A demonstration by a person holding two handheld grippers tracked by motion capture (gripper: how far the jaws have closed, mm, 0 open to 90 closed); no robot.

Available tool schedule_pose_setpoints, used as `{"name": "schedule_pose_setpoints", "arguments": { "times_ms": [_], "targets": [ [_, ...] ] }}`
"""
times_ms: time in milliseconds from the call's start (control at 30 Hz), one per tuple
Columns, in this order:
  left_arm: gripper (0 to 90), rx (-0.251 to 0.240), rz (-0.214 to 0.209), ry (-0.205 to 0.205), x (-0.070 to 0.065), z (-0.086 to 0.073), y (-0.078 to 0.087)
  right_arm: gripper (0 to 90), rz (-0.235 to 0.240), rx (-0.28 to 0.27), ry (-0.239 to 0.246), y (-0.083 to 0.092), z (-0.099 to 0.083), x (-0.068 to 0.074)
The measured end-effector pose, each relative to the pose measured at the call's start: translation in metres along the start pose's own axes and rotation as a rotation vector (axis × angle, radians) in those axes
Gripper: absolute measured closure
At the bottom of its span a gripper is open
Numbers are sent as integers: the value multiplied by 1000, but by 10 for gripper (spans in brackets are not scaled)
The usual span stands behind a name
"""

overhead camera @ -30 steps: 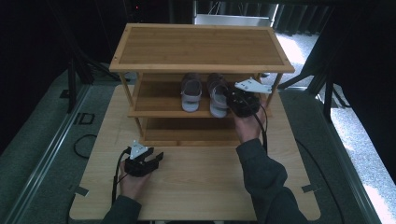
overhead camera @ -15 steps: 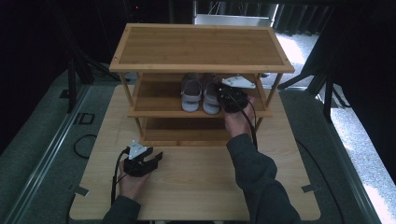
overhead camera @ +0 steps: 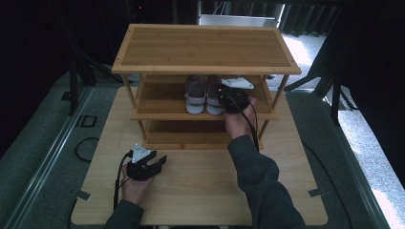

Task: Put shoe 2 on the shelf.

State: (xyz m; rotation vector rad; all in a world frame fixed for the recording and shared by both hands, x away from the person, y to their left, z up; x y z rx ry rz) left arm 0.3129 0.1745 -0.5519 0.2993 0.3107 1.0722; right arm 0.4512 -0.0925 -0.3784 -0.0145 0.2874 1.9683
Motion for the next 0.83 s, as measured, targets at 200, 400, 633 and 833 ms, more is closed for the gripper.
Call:
{"name": "schedule_pose_setpoints", "arguments": {
  "times_ms": [200, 400, 633, 833],
  "targets": [
    [519, -3, 0, 2, 0, 0, 1, 560, 20, -23, -15, 3, 0, 0],
    [519, -1, 2, 2, 1, 0, 1, 485, 61, -84, -109, 22, -3, -10],
    [519, 3, 1, 0, -1, -1, 0, 482, 133, -147, -165, 55, -12, -22],
    [518, 0, 3, 1, 0, -1, 0, 481, 173, -149, -178, 80, -27, -27]
  ]
}}
Point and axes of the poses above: each handheld gripper's, and its own axes: y roughly backward along the jaws, z roughly out of its top, x roughly to its left, the point moved 3 cm from there along -y, roughly forward along the jaws, and after that the axes turned 10 degrees about -x, right-handed, at the moved point
